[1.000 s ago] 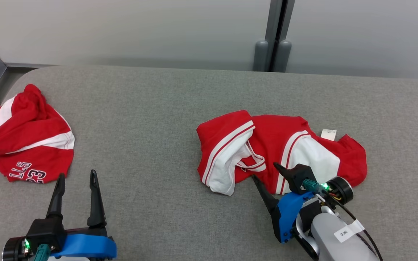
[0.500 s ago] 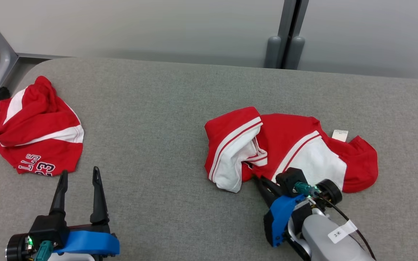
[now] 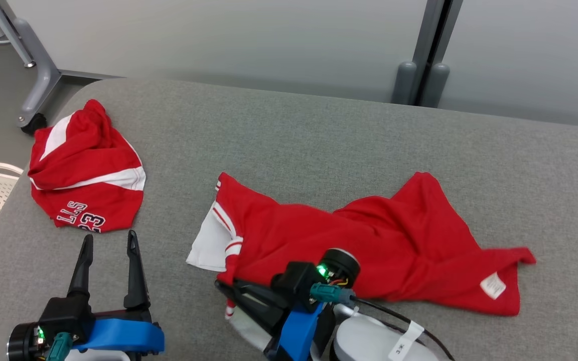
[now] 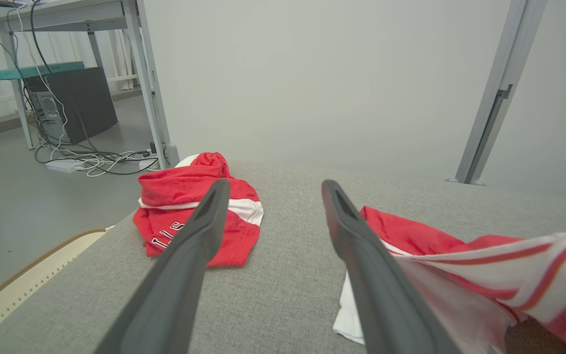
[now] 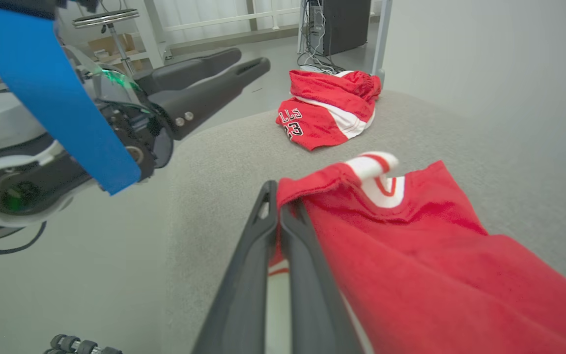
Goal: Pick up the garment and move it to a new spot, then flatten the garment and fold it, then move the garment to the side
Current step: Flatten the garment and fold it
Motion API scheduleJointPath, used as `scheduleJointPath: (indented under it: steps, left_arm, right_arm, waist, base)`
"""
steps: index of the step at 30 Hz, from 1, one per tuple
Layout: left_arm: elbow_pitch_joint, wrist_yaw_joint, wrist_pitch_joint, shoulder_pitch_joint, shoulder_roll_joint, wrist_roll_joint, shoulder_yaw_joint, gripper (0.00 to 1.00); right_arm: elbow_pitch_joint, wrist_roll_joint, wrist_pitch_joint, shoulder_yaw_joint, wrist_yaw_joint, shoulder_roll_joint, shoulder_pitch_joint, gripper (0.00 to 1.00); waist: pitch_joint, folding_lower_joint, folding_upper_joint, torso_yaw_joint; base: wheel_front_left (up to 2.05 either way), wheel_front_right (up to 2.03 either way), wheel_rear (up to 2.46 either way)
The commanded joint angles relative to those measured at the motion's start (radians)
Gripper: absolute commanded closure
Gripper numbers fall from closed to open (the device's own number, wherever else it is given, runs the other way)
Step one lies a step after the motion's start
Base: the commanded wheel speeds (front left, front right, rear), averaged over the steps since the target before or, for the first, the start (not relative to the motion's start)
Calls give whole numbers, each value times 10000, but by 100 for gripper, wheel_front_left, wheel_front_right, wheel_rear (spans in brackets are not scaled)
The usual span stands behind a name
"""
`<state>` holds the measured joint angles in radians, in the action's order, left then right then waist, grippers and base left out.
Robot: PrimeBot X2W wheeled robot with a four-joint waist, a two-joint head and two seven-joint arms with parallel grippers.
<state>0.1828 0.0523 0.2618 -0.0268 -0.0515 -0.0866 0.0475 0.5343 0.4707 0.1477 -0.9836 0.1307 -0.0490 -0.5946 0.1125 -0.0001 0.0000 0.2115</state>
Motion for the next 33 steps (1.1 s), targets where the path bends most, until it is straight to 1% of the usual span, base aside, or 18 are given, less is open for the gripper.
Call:
scheduleJointPath:
  steps: [1, 5, 6, 7, 8, 11, 14, 16, 19, 22, 25, 29, 33]
  left_arm:
    - [9, -16, 48, -106, 18, -13, -46, 0]
    - [38, -71, 48, -169, 20, -86, -130, 0]
    - [43, -96, 48, -167, 20, -93, -135, 0]
    - [50, -90, 48, -169, 21, -108, -129, 0]
    - [60, -105, 48, -171, 19, -127, -114, 0]
    - [88, -100, 48, -170, 22, -133, -20, 0]
    - [98, -88, 48, -91, 19, -85, 43, 0]
    - [81, -97, 48, -30, 19, -71, 73, 0]
    - [5, -110, 48, 96, 18, -16, 124, 0]
    - [-46, -94, 48, 206, 17, 25, 244, 0]
    - [-100, -92, 48, 264, 18, 71, 315, 0]
    - [-117, -58, 48, 430, 14, 86, 378, 0]
    - [-116, -45, 48, 437, 14, 100, 382, 0]
  right_arm:
    - [-367, 290, -79, -375, 3, -30, -199, 100]
    - [-761, 715, -261, -1174, 3, -35, -121, 100]
    - [-746, 798, -256, -1312, 3, -34, -62, 84]
    - [-679, 843, -259, -1432, 3, -34, -24, 55]
    - [-610, 918, -261, -1529, 3, -34, 18, 0]
    - [-440, 1025, -26, -1504, 3, -33, 102, 0]
    - [-117, 900, 353, -1100, 2, -33, 234, 0]
    - [54, 760, 560, -729, 3, -26, 366, 0]
    - [257, 404, 806, 91, 3, -35, 641, 0]
    - [423, -92, 1012, 1353, 3, -39, 998, 0]
    - [264, -670, 1141, 2871, 2, -254, 1490, 0]
    - [-452, -1346, 1176, 5008, 2, -520, 2338, 0]
    - [-1566, -1999, 1177, 7002, 3, -505, 3522, 0]
  waist:
    - [47, 1, 0, 120]
    - [89, 1, 0, 265]
    - [104, 1, 0, 268]
    - [114, 1, 0, 262]
    - [120, 1, 0, 236]
    - [118, 1, 0, 26]
    - [63, 1, 0, -251]
    - [4, 1, 0, -441]
    - [-71, 1, 0, -746]
    - [-136, 1, 0, -1060]
    - [-200, 1, 0, -1358]
    - [-267, 1, 0, -1650]
    - [-290, 1, 0, -1820]
  base:
    - [0, 0, 0]
    - [0, 0, 0]
    - [0, 0, 0]
    - [0, 0, 0]
    - [0, 0, 0]
    - [0, 0, 0]
    - [0, 0, 0]
    - [0, 0, 0]
    - [0, 0, 0]
    - [0, 0, 0]
    - [0, 0, 0]
    - [0, 0, 0]
    - [0, 0, 0]
